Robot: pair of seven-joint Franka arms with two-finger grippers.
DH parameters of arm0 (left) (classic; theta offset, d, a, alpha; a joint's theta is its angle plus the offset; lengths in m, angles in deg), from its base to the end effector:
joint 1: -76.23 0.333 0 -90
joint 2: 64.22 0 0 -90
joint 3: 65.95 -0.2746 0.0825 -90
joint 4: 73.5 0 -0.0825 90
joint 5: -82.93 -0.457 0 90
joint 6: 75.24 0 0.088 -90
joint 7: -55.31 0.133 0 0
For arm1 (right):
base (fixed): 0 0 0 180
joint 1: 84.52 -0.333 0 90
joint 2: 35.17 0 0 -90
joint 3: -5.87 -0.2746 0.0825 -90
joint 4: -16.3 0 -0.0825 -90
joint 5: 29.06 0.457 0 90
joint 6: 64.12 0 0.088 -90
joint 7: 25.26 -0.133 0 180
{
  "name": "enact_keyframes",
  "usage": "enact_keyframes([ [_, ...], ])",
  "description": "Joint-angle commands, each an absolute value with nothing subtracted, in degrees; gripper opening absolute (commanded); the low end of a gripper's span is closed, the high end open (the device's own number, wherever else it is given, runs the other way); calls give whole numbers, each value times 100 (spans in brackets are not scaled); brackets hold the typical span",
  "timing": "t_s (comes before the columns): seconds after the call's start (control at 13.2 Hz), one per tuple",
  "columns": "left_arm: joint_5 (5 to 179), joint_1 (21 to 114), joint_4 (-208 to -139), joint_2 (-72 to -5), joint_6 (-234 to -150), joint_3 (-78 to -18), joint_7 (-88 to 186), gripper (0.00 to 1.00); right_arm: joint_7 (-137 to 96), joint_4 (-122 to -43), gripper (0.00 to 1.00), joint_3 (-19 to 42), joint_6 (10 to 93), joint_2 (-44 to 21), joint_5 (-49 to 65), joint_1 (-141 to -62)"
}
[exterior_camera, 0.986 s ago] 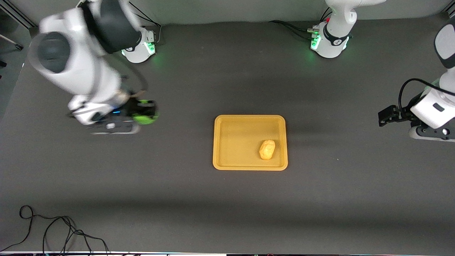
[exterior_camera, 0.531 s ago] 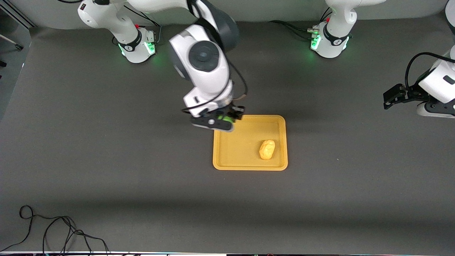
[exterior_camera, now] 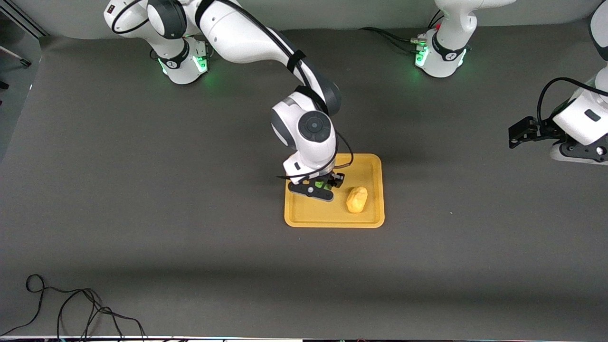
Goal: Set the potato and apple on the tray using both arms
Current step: 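Carry the green apple over the tray with the right gripper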
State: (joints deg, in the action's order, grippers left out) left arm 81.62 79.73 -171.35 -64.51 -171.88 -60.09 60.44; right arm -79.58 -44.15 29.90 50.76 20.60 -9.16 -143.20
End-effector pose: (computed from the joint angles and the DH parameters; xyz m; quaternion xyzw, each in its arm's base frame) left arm 0.6304 -0.0233 0.4953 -0.9977 0.0667 0.0083 0.0114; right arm 0.5930 0.5574 0.1940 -0.9879 0.1527 -0.0240 0.0079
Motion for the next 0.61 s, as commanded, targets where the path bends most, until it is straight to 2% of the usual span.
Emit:
enact_keyframes([
  [0.0, 8197, 8001, -17071, -6413, -17165, -6006, 6181, 100, -8081, -4555, 31, 3012, 5539, 2231, -1008, -14288],
  [0.15, 8197, 8001, -17071, -6395, -17183, -6006, 6190, 100, -8081, -4759, 32, 3004, 5944, 2266, -990, -14288],
  [0.3, 8197, 7992, -17062, -6369, -17183, -6006, 6181, 100, -8099, -4750, 33, 3004, 6007, 2406, -990, -14288],
  [0.53, 8197, 8001, -17070, -6360, -17183, -6006, 6190, 100, -8143, -4750, 45, 2986, 6139, 2460, -920, -14288],
])
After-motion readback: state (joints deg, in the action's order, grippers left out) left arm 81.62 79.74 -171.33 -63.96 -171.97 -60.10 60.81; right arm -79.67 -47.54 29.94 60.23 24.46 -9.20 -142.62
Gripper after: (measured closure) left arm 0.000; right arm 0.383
